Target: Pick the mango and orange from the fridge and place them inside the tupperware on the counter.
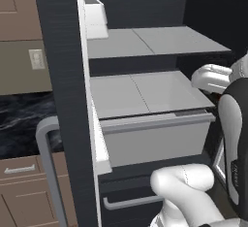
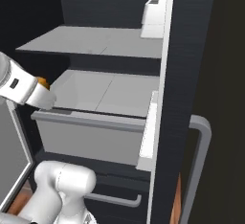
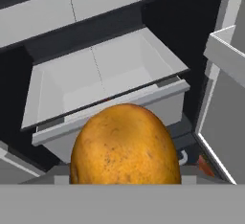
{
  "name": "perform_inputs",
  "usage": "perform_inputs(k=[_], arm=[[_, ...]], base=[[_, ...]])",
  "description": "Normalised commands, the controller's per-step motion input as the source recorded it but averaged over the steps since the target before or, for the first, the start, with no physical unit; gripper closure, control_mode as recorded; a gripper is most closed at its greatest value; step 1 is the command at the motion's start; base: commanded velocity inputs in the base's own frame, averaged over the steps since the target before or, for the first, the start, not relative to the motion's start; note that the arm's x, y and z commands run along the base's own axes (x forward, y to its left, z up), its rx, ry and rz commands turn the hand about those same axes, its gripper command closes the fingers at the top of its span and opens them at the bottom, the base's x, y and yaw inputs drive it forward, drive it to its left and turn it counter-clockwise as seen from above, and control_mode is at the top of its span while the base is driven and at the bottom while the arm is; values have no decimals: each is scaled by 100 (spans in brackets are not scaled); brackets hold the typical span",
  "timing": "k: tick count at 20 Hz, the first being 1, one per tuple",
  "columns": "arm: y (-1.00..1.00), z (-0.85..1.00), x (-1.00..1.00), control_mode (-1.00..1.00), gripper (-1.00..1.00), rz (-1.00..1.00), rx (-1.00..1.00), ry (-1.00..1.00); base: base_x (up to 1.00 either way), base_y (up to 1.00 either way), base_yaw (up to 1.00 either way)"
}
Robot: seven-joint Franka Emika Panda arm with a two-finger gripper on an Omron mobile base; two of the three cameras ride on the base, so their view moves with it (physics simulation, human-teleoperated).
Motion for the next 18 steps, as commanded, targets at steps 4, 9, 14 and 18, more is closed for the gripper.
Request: perform_inputs(k=[4,9,14,18], arm=[[0,0,0,100,100,0,0,0],[0,0,0,100,100,0,0,0],[0,0,0,100,100,0,0,0],[0,0,0,100,100,0,0,0]], base=[[-96,-2,-11],[-98,16,0],[-75,61,31],[-58,80,73]])
